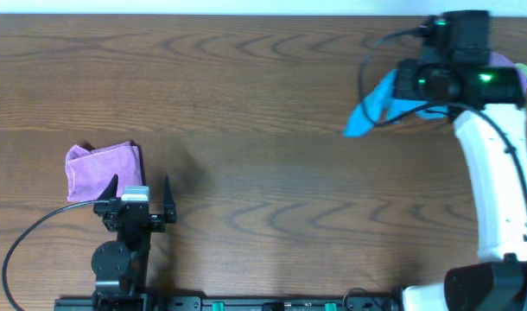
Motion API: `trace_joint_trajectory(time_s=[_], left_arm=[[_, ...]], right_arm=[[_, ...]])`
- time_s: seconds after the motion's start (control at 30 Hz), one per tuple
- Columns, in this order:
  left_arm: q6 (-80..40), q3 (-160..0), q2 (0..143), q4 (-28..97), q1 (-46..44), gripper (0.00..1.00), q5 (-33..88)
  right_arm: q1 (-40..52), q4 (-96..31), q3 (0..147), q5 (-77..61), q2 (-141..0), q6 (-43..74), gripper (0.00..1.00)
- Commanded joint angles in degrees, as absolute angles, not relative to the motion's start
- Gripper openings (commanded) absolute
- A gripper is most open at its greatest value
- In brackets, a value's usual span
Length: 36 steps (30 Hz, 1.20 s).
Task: Fold the cloth
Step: 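Lift the blue cloth with the right gripper and carry it to table center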
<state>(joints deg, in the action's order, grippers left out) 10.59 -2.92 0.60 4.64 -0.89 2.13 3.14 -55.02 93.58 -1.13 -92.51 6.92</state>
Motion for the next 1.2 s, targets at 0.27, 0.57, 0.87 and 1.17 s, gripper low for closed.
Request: trace_joint_trajectory(time_s=[0.27, 0.57, 0.87, 1.17], left_arm=[[11.40, -0.86, 0.25, 5.63, -1.10, 0.95, 1.06], [11.40, -0.86, 0.25, 5.63, -1.10, 0.95, 1.06], [11.40, -0.86, 0.25, 5.63, -1.10, 0.95, 1.06], [11.40, -0.86, 0.25, 5.63, -1.10, 0.95, 1.06]], right_arm=[[17.82, -53.43, 100.79, -2.24, -91.61, 8.60, 0.01], [23.14, -49.45, 100.77, -3.57, -94.19, 3.60, 0.01], [24.56, -51.16, 100.75, -3.25, -102.50, 2.85, 0.01], [24.14, -40.51, 102.32, 2.15, -106.45, 1.45, 0.01]])
